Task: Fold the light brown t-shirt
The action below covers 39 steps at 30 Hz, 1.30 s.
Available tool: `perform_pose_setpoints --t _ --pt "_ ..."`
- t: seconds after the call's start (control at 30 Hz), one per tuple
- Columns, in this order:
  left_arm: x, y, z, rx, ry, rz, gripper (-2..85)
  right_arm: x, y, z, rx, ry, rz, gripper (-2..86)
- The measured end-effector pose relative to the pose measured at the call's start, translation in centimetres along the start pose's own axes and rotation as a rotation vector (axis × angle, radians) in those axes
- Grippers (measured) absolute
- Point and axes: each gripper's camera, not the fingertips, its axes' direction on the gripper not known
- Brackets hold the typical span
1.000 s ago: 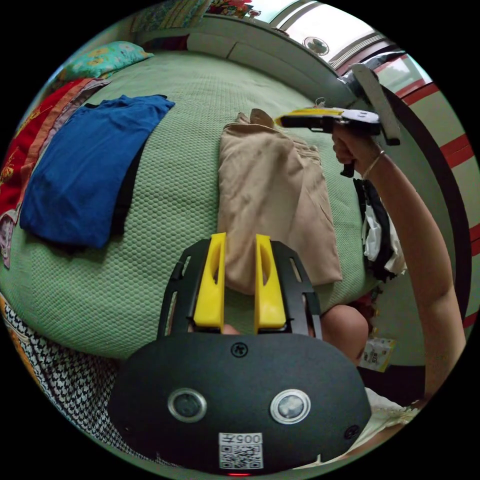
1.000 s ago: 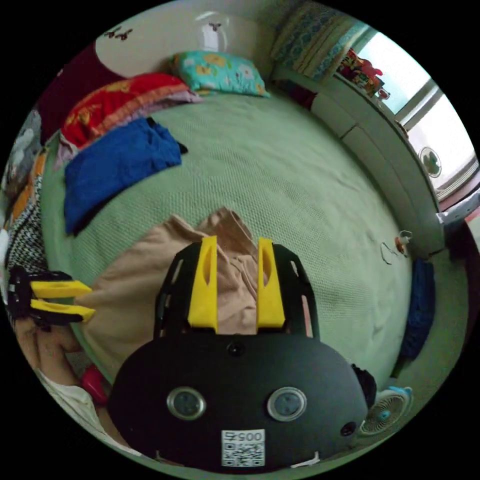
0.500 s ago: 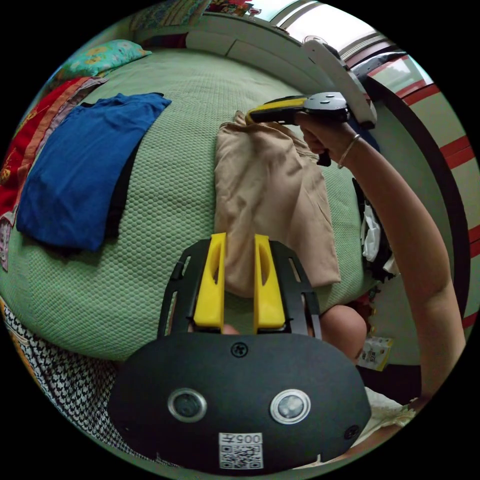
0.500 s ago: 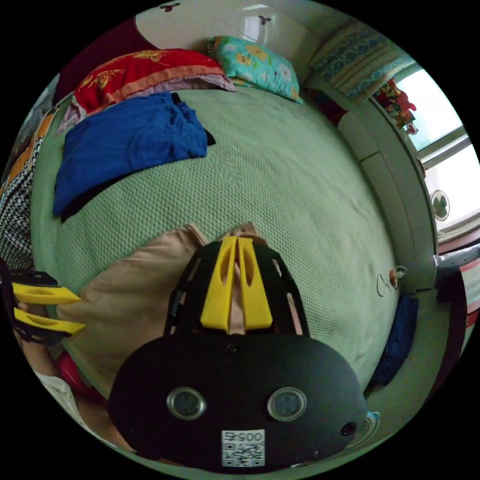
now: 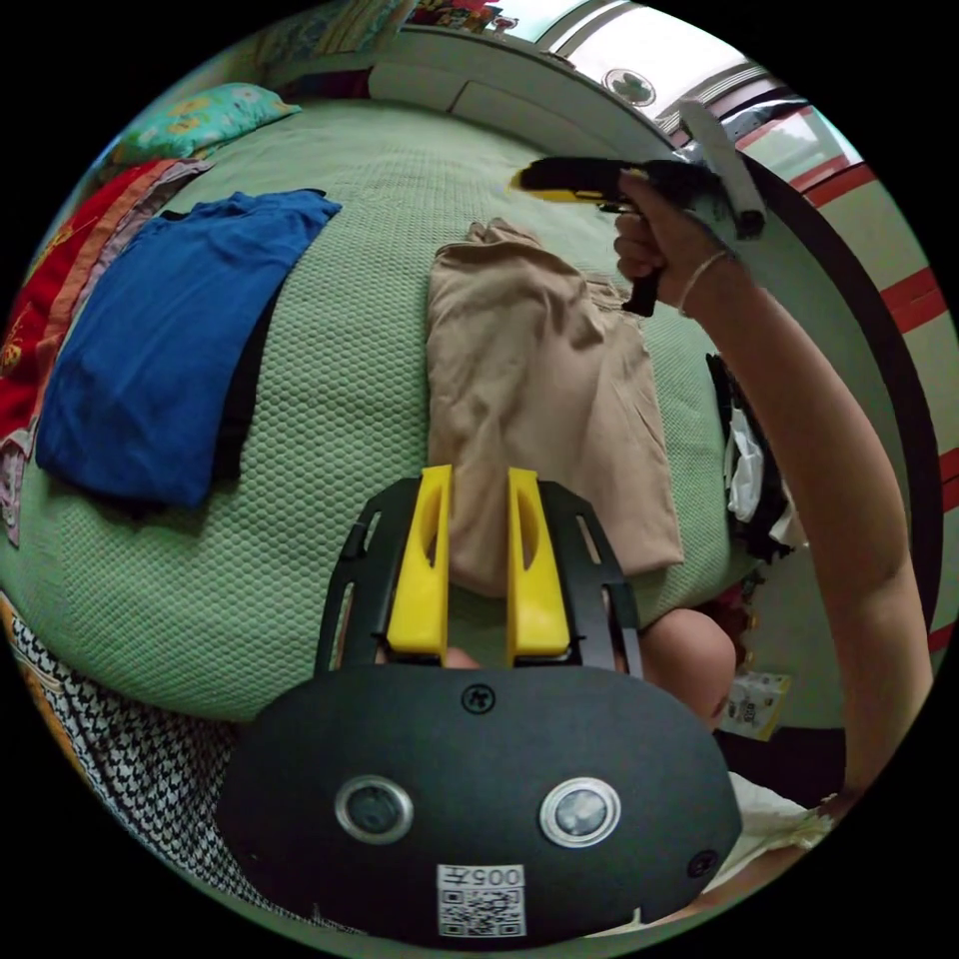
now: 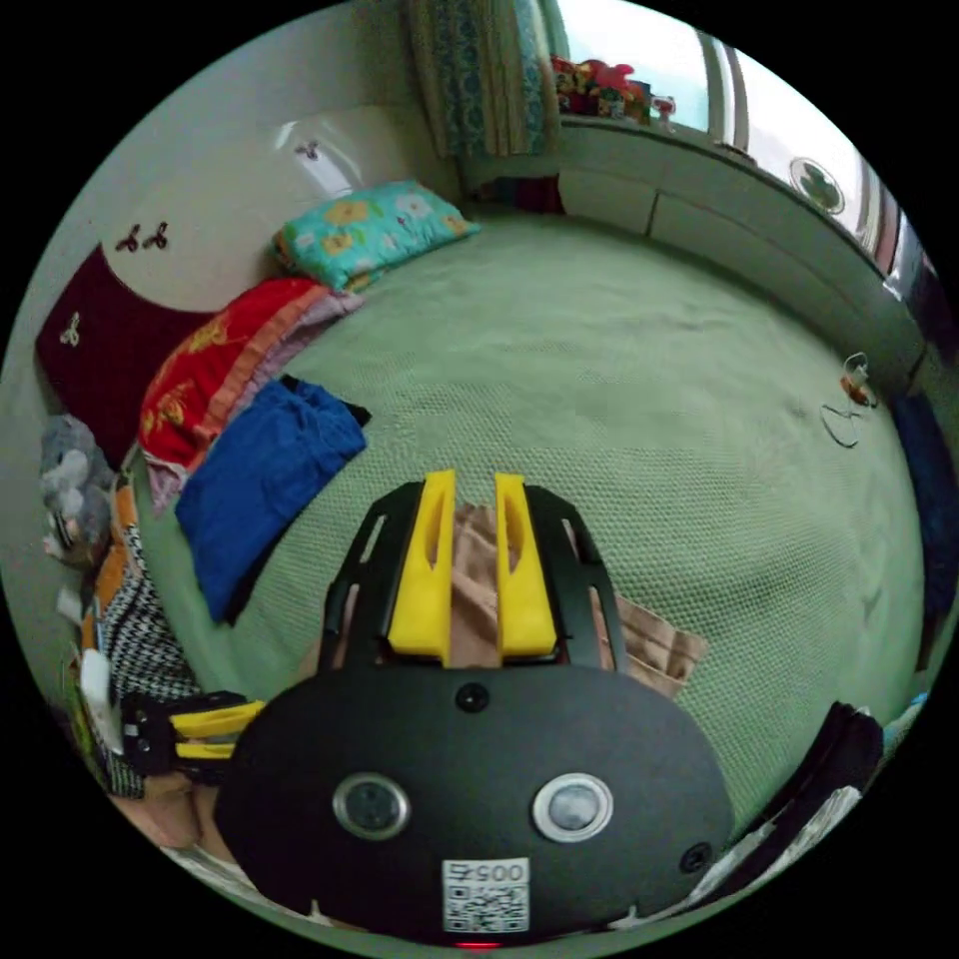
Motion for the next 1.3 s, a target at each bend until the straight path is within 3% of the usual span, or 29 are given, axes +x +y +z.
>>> perform_pose_setpoints --t 0.13,0.37,0.57,0.8,1.03,1.3 --pt "-0.2 0.3 -1.4 0.059 0.005 -0.002 9.4 1.4 4.9 -9.7 0.189 -0.14 -0.025 1.9" --pt "-0.3 2.8 -3.5 0.214 -0.023 0.006 8.9 1.6 23.5 -19.6 0.145 0.069 -0.088 3.9" --pt "1.7 3.2 -4.0 0.298 -0.043 0.076 8.3 3.8 33.8 -23.8 0.256 -0.013 0.024 7.9" --pt "3.6 -5.2 -5.6 0.231 -0.105 0.246 9.9 7.2 30.5 -23.9 0.218 -0.029 -0.092 9.9" --pt "1.9 -15.1 -1.4 0.106 -0.099 0.286 13.6 9.3 20.2 -14.7 0.015 -0.06 -0.198 11.1" --pt "0.8 -19.4 3.3 -0.042 -0.121 0.341 9.9 9.6 12.4 -5.6 -0.123 -0.032 -0.16 10.0"
